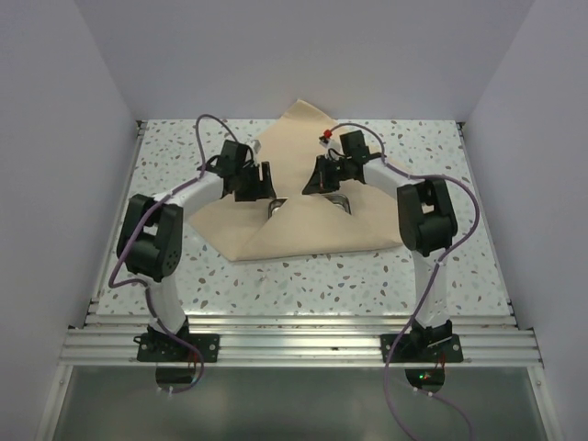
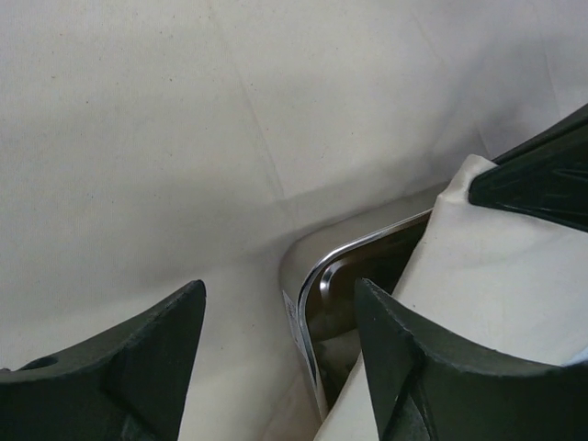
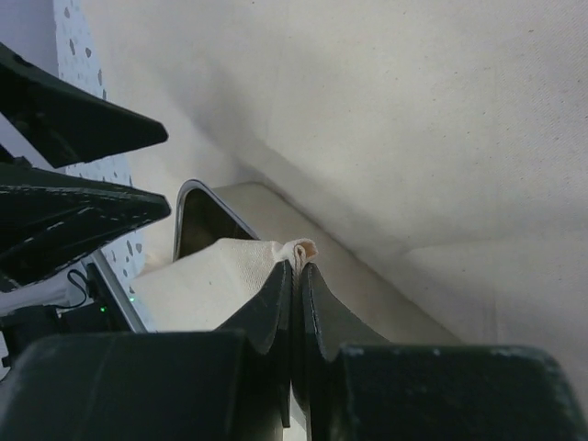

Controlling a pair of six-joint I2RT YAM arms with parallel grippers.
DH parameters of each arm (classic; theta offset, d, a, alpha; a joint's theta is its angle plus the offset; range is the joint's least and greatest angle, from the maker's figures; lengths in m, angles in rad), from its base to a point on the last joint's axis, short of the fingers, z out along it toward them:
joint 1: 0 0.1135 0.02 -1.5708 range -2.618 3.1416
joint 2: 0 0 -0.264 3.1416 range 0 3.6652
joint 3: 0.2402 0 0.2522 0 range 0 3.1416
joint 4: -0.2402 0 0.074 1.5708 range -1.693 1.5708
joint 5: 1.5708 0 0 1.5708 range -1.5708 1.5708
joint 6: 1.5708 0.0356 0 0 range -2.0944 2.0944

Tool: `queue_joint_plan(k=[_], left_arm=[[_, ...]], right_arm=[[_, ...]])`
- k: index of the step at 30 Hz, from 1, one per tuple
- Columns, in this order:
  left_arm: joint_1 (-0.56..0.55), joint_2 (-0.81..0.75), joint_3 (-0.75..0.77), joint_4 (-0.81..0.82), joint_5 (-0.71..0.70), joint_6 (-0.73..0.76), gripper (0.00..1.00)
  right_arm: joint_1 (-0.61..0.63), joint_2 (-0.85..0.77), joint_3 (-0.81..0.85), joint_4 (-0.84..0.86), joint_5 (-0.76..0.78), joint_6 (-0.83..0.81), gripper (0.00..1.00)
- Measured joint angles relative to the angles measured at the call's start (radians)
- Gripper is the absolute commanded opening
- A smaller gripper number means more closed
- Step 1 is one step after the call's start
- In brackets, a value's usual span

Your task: Prepare the surgical pack

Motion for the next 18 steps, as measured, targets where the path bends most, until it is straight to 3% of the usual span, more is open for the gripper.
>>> queue_joint_plan(k=[5,11,18], left_arm=[[0.0,0.007,-0.003,-0.01,0.017,0.018,0.69],[-0.004,0.007,-0.006,-0.011,0.036,0.026,0.56],[-0.024,0.009,-0.03,-0.015,0.02,0.029,0.5]], right_arm=[[0.001,-0.028,-0.014,0.003,0.0,0.006,0.0],[0.001,-0.028,-0.002,-0.009,0.001,0.005,0.0],[0.0,-0.026,0.036,-0.016,0.001,0.005,0.0]])
